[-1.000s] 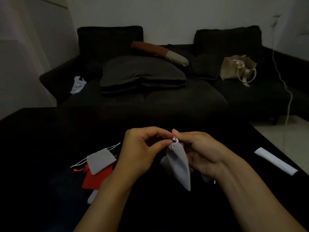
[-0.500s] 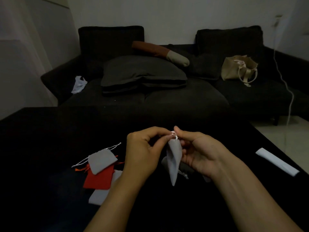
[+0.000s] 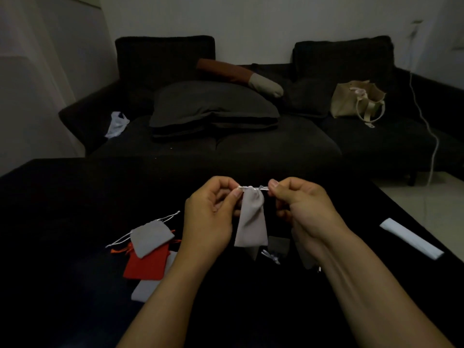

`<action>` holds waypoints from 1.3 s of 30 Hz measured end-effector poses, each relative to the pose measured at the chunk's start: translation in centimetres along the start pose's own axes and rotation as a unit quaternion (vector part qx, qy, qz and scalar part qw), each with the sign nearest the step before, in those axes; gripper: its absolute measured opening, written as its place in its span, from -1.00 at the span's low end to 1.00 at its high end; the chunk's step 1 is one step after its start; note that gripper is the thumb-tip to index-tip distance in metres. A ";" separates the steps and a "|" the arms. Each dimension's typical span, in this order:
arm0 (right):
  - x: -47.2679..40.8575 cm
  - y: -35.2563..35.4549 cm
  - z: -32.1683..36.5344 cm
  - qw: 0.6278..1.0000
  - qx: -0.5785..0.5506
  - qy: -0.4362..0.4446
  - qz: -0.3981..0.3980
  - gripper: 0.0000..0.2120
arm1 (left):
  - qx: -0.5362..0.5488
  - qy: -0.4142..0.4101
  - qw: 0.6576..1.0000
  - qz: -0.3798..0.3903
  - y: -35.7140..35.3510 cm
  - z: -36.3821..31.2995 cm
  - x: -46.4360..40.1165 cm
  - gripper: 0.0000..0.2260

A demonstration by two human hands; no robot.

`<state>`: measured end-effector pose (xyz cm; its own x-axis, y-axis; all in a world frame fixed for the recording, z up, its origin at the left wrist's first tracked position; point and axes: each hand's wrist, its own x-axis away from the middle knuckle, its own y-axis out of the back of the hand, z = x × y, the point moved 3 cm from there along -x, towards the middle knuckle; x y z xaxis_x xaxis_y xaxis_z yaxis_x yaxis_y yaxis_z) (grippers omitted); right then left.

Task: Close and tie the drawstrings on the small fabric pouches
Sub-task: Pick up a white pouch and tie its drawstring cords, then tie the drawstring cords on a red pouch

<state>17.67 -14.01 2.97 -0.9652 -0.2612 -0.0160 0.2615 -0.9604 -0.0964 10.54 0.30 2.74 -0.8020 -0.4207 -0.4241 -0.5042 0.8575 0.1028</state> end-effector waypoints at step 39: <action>2.2 -17.4 -11.4 0.844 0.441 0.093 0.291 -0.63 | -0.483 0.366 0.788 0.108 16.8 9.9 2.2 -0.27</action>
<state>10.86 3.26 -6.73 -0.6337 -0.7730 0.0313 0.5192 -0.3949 0.7579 3.44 16.72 -5.39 -0.6936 -0.6579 0.2934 -0.0556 0.4549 0.8888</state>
